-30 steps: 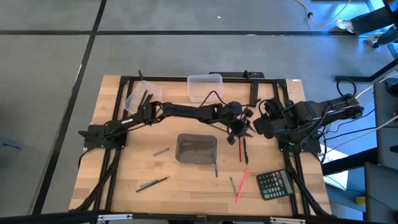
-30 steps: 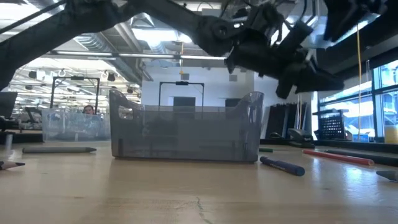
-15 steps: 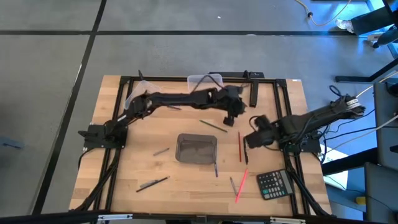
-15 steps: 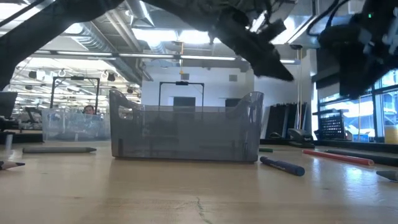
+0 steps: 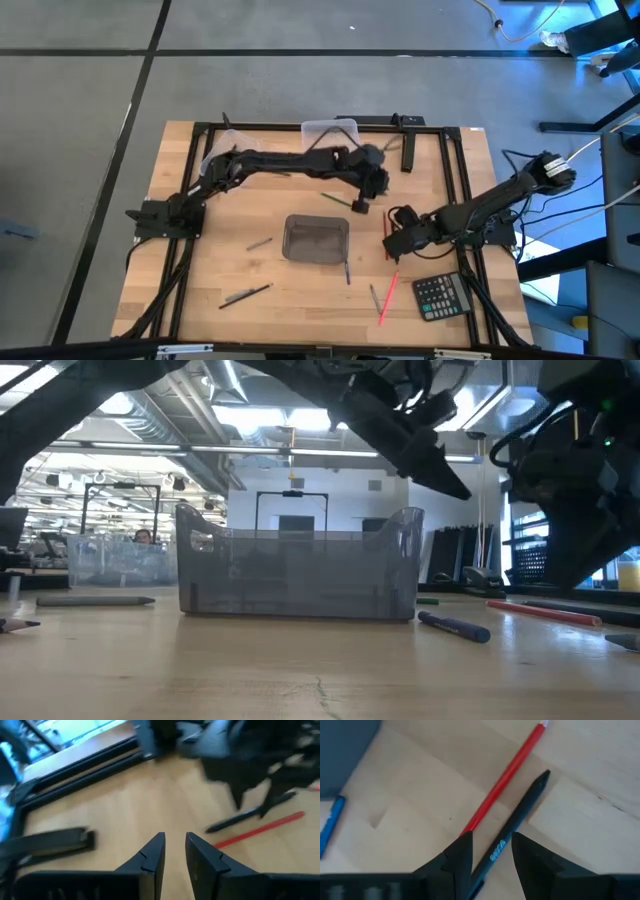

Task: Sort crayons/erasers/pens/pencils in bins
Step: Put the black pen into the left transparent bin

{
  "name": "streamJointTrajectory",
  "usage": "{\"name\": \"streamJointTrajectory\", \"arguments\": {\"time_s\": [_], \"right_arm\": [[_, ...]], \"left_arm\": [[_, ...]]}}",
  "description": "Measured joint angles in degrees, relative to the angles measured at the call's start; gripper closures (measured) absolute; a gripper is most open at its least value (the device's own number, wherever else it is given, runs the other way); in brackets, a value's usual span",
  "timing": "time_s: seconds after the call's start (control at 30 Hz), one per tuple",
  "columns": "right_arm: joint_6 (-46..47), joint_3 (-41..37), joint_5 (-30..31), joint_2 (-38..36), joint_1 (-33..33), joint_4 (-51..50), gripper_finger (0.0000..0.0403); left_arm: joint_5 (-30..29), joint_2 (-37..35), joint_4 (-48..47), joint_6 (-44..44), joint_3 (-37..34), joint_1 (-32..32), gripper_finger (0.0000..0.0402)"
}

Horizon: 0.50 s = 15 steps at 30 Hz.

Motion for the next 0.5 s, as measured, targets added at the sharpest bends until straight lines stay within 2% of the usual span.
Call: {"name": "streamJointTrajectory", "arguments": {"time_s": [0.17,0.4,0.5], "right_arm": [[0.0,0.02,-1.22,3.99,0.01,0.1,0.0262],[-0.29,0.43,-0.99,8.7,0.04,-0.16,0.0262],[-1.69,0.45,-0.9,9.13,0.0,-1.06,0.0275]], "left_arm": [[-0.45,-0.04,4.2,0.14,-2.32,-1.09,0.0339],[-3.01,-0.04,4.6,0.12,-2.61,-0.62,0.034],[-3.61,-0.04,4.77,0.2,-2.61,0.13,0.034]]}}
